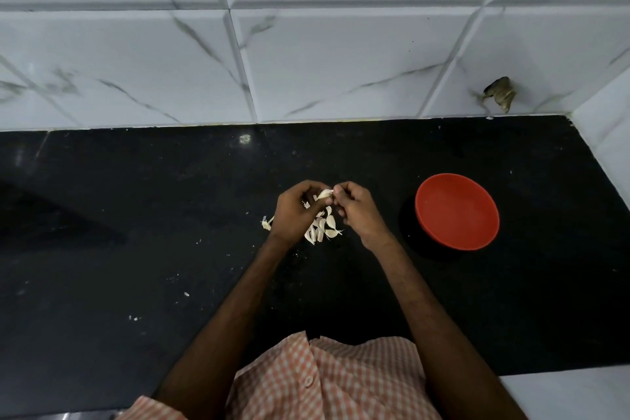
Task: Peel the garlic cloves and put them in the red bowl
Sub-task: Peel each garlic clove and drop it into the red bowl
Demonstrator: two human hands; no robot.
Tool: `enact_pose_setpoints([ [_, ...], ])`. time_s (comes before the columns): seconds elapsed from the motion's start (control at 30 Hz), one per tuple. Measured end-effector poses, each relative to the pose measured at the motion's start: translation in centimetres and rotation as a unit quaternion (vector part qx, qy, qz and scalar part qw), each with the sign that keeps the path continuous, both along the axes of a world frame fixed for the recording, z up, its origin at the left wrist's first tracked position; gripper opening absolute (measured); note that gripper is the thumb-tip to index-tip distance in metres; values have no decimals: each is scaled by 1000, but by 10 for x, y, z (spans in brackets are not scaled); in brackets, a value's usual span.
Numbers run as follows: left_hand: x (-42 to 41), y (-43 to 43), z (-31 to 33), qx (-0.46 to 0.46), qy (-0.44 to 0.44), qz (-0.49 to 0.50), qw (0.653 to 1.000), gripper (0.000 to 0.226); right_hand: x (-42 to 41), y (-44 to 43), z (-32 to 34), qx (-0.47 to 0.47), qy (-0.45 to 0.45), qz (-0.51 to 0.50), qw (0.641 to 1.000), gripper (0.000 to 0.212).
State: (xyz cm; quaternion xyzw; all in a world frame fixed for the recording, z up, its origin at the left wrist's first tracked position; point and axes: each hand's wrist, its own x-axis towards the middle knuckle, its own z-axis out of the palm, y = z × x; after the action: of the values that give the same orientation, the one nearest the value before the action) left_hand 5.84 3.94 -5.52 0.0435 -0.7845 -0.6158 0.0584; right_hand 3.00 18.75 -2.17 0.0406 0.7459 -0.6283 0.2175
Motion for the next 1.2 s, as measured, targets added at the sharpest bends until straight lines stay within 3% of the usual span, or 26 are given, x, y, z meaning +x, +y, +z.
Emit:
enact_pose_setpoints([
  [0.2,2,2,0,61,1,18,998,22,0,0,2,-18,-14,4,1000,19],
  [0.33,2,6,5,123,-15,23,992,16,-1,1,1,-78,-39,-11,996,23],
  [0.53,1,6,5,145,-9,32,989,28,-6,6,-4,-174,-91,-96,976,20],
  [0.7,1,2,0,136,-14,40,990,34,-6,19,-40,59,-1,-145,988,5],
  [0.83,3,5,0,151,-33,48,987,32,-2,25,-57,175,47,-96,979,7],
  [0.97,3,9,2,194,-59,70,977,21,0,27,-54,357,169,-23,918,23],
  [1.03,3,11,3,211,-69,72,972,18,-2,28,-51,382,186,-15,905,21],
  [1.1,4,12,5,221,-75,70,970,17,-3,29,-49,379,171,-9,909,11],
  [1.2,4,11,6,218,-81,63,970,13,-2,30,-46,361,173,-13,916,12],
])
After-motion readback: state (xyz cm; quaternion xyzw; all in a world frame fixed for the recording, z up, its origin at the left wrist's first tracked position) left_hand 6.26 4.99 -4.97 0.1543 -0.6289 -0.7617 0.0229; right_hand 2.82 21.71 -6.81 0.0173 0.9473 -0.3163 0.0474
